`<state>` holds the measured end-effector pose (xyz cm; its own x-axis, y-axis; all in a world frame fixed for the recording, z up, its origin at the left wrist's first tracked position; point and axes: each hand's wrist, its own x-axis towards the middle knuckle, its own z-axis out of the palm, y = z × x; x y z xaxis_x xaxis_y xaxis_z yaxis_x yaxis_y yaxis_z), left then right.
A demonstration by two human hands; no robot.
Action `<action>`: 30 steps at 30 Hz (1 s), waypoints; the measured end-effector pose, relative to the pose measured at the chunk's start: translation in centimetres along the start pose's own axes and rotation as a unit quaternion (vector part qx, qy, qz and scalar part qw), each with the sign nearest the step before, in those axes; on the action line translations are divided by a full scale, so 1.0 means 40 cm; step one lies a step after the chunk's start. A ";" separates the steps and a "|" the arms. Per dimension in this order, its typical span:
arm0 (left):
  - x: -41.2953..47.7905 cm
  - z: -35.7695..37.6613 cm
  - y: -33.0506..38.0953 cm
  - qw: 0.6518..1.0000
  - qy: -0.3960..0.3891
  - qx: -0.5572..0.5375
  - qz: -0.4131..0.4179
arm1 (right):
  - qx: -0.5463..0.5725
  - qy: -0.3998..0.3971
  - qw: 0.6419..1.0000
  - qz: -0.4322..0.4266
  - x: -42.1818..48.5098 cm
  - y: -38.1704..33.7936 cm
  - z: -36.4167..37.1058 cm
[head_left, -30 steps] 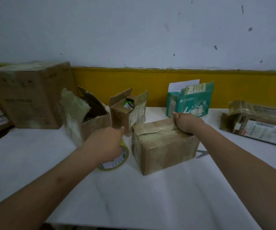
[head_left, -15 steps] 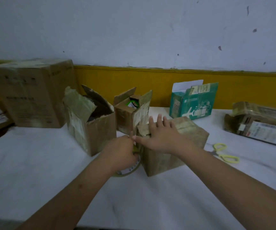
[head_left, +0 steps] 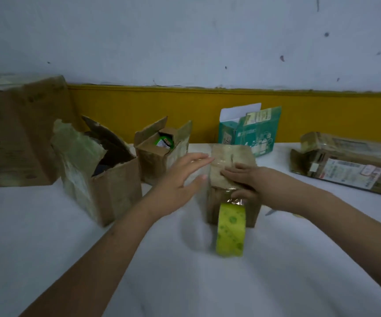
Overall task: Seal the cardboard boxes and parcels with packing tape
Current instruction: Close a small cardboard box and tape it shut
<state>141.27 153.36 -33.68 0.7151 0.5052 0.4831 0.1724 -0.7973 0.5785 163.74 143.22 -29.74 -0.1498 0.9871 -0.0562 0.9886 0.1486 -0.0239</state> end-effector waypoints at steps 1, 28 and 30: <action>0.026 0.015 0.002 1.000 -0.025 0.011 0.013 | 0.041 0.007 0.999 -0.016 -0.005 0.027 -0.001; 0.236 0.128 -0.001 0.973 -0.157 0.166 0.020 | 0.090 0.197 0.951 0.221 -0.283 0.289 0.259; 0.231 0.130 0.005 0.972 -0.152 0.179 0.022 | 0.076 0.169 0.951 0.249 -0.290 0.302 0.266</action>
<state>151.42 156.16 -32.53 0.8848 0.3906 0.2540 0.3232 -0.9072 0.2692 177.24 132.95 -39.98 0.3756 0.8990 0.2253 0.9180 -0.3274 -0.2239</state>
